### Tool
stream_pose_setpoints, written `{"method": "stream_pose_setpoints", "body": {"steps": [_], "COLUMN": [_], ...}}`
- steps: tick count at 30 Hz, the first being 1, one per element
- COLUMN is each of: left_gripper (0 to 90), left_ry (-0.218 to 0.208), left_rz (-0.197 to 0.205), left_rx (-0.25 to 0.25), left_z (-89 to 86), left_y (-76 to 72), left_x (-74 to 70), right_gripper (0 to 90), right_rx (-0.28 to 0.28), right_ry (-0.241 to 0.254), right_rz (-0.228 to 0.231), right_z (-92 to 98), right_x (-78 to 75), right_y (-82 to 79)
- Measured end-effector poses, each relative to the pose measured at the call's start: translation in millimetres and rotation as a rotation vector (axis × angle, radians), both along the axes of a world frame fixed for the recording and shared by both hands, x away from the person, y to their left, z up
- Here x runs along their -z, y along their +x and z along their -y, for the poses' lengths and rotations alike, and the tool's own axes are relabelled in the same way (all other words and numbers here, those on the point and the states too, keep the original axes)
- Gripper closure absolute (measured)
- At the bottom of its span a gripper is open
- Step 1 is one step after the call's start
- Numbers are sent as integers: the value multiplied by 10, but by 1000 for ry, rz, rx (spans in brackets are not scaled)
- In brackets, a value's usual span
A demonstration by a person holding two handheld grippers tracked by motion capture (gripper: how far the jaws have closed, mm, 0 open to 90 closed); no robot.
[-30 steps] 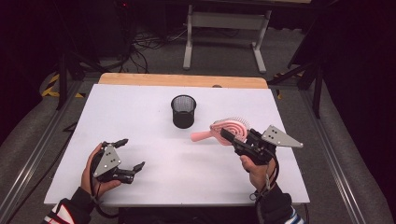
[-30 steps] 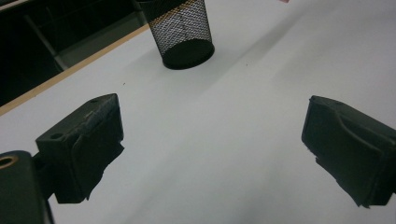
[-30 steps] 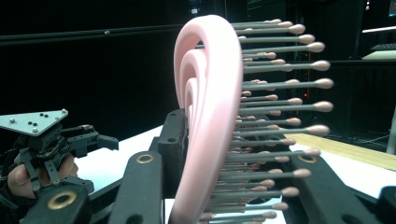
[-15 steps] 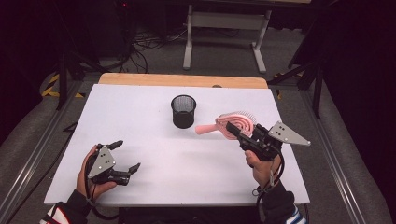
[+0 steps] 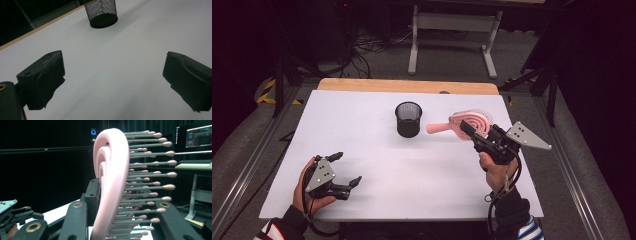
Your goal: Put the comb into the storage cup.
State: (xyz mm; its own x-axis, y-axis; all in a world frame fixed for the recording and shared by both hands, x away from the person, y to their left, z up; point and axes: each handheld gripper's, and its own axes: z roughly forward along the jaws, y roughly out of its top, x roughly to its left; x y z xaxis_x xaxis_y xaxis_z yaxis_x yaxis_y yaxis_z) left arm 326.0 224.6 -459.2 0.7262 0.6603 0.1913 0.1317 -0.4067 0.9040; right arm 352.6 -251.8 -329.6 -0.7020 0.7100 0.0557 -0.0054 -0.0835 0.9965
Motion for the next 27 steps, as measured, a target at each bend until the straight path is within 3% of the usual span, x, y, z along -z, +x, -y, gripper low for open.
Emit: {"method": "stream_pose_setpoints", "body": {"steps": [16, 27], "left_gripper": [49, 52], "left_ry": [-6, -4], "left_rz": [-8, -6], "left_rx": [-4, -8], "left_z": [-38, -26], "left_y": [-1, 3], "left_x": [11, 16], "right_gripper": [626, 626], "right_rx": [14, 8], "right_ry": [-26, -35], "right_rz": [39, 40], "right_z": [-182, -321], "right_x": [-231, -297], "right_y": [209, 338]}}
